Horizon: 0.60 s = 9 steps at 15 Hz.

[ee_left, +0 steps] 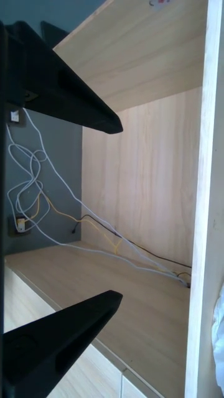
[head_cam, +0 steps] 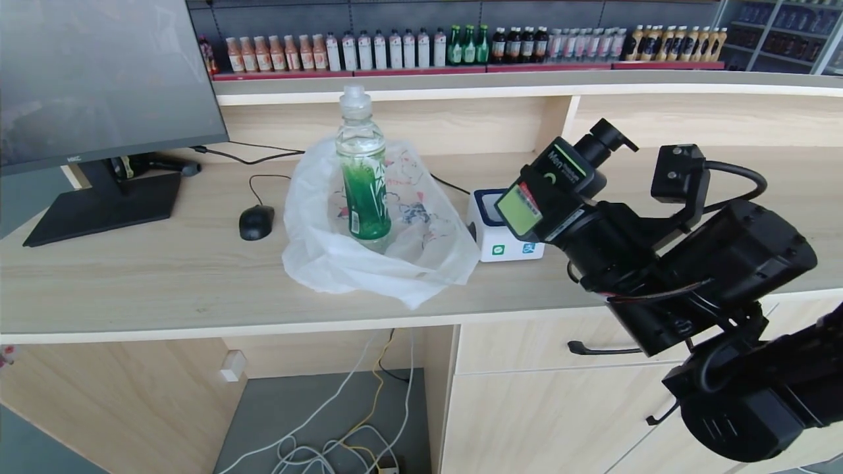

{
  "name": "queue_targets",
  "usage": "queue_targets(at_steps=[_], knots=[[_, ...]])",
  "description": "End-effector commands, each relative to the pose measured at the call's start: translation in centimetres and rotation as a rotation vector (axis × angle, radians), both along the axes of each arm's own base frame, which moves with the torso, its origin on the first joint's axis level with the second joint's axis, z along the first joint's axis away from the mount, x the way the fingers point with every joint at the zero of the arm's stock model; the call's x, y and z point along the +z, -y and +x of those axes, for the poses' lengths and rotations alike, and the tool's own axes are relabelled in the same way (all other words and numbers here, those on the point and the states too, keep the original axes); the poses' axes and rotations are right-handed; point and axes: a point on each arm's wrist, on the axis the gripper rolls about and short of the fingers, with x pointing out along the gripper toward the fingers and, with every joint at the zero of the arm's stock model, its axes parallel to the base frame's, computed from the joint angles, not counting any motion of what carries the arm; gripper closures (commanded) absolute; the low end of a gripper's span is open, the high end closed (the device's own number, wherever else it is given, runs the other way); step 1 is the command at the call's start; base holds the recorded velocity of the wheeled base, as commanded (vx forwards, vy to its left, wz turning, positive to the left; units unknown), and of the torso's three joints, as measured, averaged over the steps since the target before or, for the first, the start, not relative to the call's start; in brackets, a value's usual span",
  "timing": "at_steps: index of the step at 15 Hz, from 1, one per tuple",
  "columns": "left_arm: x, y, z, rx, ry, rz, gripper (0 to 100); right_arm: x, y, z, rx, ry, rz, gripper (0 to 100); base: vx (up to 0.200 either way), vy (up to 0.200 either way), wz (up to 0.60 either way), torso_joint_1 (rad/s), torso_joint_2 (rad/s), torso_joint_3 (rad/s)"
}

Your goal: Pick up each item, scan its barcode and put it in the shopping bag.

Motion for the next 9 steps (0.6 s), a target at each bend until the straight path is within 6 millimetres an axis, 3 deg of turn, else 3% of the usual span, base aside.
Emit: queue_targets(at_steps=[1,5,9], knots=[[0.0,0.0,0.0,0.0,0.0,0.0,0,0.2,-0.8,1.0,0.021,-0.023,0.038,100,0.0,0.0,0.0,0.0,0.0,0.0],[0.0,0.0,0.0,0.0,0.0,0.0,0,2.5,-1.7,2.7,-0.044,-0.139,0.177,100,0.0,0.0,0.0,0.0,0.0,0.0],[0.0,0.0,0.0,0.0,0.0,0.0,0,3.1,-2.9,4.5,-0.039,-0.194,0.203,100,0.0,0.0,0.0,0.0,0.0,0.0]])
